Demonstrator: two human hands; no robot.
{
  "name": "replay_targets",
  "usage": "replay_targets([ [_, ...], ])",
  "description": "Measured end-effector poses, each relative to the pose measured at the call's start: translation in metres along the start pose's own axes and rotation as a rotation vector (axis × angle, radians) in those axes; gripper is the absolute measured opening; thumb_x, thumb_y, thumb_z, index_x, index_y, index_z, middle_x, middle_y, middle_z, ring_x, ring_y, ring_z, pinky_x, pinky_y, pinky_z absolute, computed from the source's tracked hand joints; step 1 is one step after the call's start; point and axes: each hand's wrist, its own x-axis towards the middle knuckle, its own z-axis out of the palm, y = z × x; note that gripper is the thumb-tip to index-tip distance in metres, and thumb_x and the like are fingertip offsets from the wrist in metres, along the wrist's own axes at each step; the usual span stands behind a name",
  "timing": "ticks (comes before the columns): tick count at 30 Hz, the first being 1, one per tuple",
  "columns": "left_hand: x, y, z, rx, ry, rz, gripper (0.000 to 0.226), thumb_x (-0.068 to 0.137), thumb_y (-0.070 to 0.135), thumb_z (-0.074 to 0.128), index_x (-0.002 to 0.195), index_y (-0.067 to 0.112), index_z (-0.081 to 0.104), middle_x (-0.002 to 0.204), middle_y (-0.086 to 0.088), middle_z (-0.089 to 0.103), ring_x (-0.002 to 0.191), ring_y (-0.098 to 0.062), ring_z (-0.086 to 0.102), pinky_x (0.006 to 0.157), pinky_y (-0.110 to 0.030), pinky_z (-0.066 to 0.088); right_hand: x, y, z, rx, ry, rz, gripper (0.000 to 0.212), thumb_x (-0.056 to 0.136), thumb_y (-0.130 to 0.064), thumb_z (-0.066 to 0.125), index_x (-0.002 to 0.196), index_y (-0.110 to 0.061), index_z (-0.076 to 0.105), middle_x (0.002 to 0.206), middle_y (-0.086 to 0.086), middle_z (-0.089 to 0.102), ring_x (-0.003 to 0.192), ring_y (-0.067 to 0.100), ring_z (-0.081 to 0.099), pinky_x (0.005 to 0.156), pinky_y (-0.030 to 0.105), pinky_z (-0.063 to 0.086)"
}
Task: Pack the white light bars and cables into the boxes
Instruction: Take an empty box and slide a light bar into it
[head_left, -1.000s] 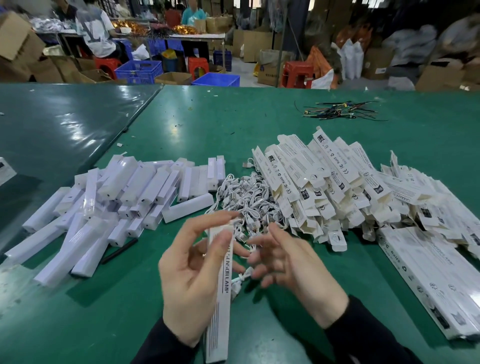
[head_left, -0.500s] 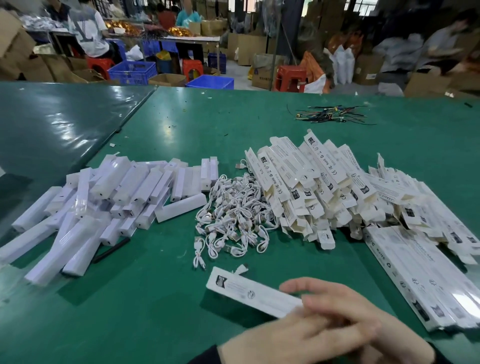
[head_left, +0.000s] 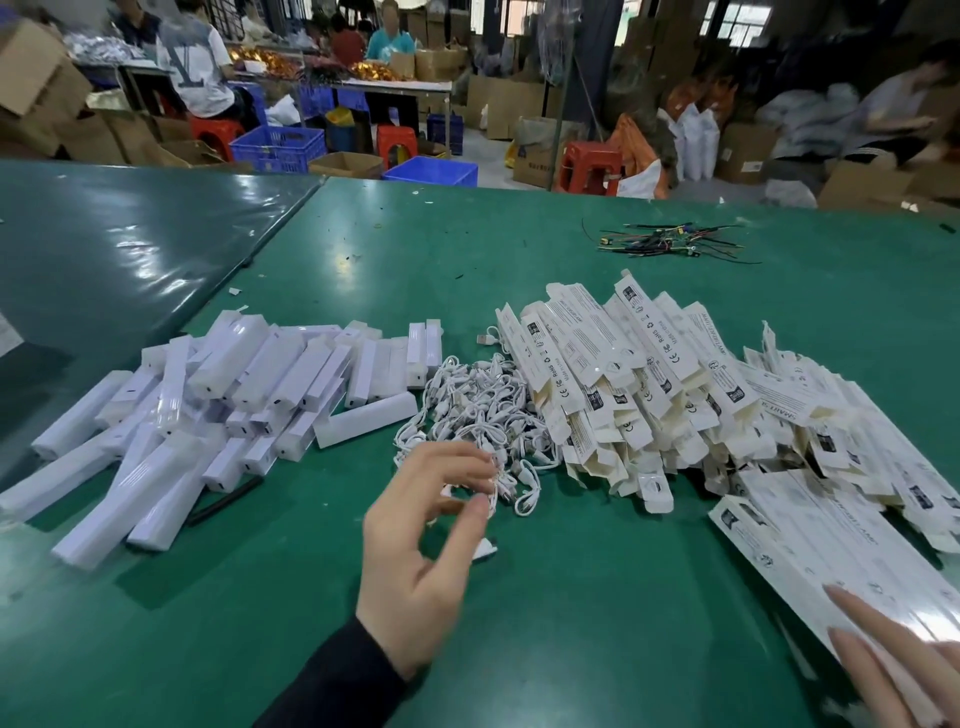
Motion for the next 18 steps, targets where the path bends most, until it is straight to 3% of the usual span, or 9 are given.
replay_targets([
  [2,0.013,-0.011,-0.013,0.104,0.099,-0.086,0.015,0.085,0.023,0.054,0.092,0.029,0.066,0.103,0.006,0.065,0.094,-0.022,0.064,0.071,-0.041,0.056,0.002,0.002,0.0,-0.218,0.019,-0.086,0.035,0.08,0.007,0.068,0.077,-0.026,0.055,0.103,0.037,0.059,0.065,-0.008,0.061,0.063,0.01,0.051],
  [3,0.018,-0.017,-0.02,0.158,0.114,-0.11,0.016,0.085,0.023,0.054,0.091,0.031,0.065,0.101,0.009,0.065,0.093,-0.018,0.063,0.073,-0.038,0.056,0.003,0.005,0.001,-0.348,0.047,-0.15,0.022,0.08,-0.001,0.072,0.077,-0.019,0.06,0.097,0.038,0.058,0.057,0.005,0.063,0.052,0.016,0.051],
  [4,0.022,-0.022,-0.028,0.214,0.129,-0.123,0.016,0.085,0.022,0.054,0.09,0.033,0.064,0.1,0.012,0.065,0.092,-0.014,0.063,0.075,-0.033,0.055,0.003,0.001,0.002,-0.507,0.091,-0.208,0.01,0.081,-0.006,0.075,0.08,-0.012,0.067,0.089,0.032,0.057,0.05,0.024,0.06,0.043,0.023,0.049],
  [6,0.03,-0.029,-0.041,0.319,0.174,-0.128,0.02,0.086,0.015,0.054,0.089,0.033,0.062,0.096,0.016,0.063,0.09,-0.006,0.06,0.074,-0.02,0.05,0.007,-0.003,0.01,-0.76,0.215,-0.386,0.017,0.088,-0.02,0.07,0.086,-0.005,0.076,0.077,0.017,0.05,0.034,0.022,0.043,0.034,0.031,0.046],
  [8,0.034,-0.035,-0.053,0.375,0.239,-0.142,0.025,0.088,0.01,0.056,0.087,0.035,0.06,0.095,0.015,0.062,0.086,-0.001,0.058,0.069,-0.013,0.047,0.012,-0.015,0.017,-0.847,0.247,-0.446,0.022,0.089,-0.02,0.063,0.082,-0.005,0.077,0.07,0.012,0.046,0.032,0.022,0.039,0.038,0.037,0.048],
  [10,0.034,-0.041,-0.059,0.406,0.296,-0.164,0.034,0.09,0.002,0.059,0.085,0.035,0.059,0.093,0.012,0.062,0.084,0.001,0.056,0.065,-0.009,0.044,0.018,-0.026,0.019,-1.024,0.213,-0.355,0.013,0.083,-0.018,0.064,0.081,-0.006,0.071,0.075,0.009,0.045,0.042,0.023,0.039,0.045,0.036,0.049],
  [12,0.034,-0.045,-0.061,0.429,0.317,-0.176,0.038,0.09,-0.002,0.06,0.084,0.036,0.059,0.092,0.013,0.061,0.083,0.002,0.055,0.064,-0.007,0.043,0.023,-0.036,0.019,-1.112,0.141,-0.284,0.018,0.085,-0.024,0.064,0.079,-0.007,0.064,0.081,0.007,0.043,0.052,0.023,0.039,0.048,0.036,0.049],
  [15,0.035,-0.048,-0.064,0.58,0.257,-0.101,0.031,0.087,-0.004,0.061,0.086,0.027,0.061,0.09,0.011,0.058,0.083,-0.003,0.053,0.067,-0.017,0.044,0.03,-0.04,0.018,-1.147,0.07,-0.257,0.025,0.094,-0.036,0.049,0.091,-0.014,0.062,0.092,0.001,0.042,0.062,0.026,0.053,0.06,0.038,0.053],
  [18,0.037,-0.057,-0.068,0.925,0.118,0.019,0.02,0.078,-0.008,0.068,0.089,0.008,0.069,0.095,-0.004,0.06,0.094,-0.025,0.053,0.078,-0.033,0.04,0.035,-0.051,0.016,-1.186,0.033,-0.24,0.032,0.097,-0.041,0.039,0.108,-0.025,0.065,0.103,-0.005,0.047,0.083,0.022,0.064,0.071,0.034,0.053],
])
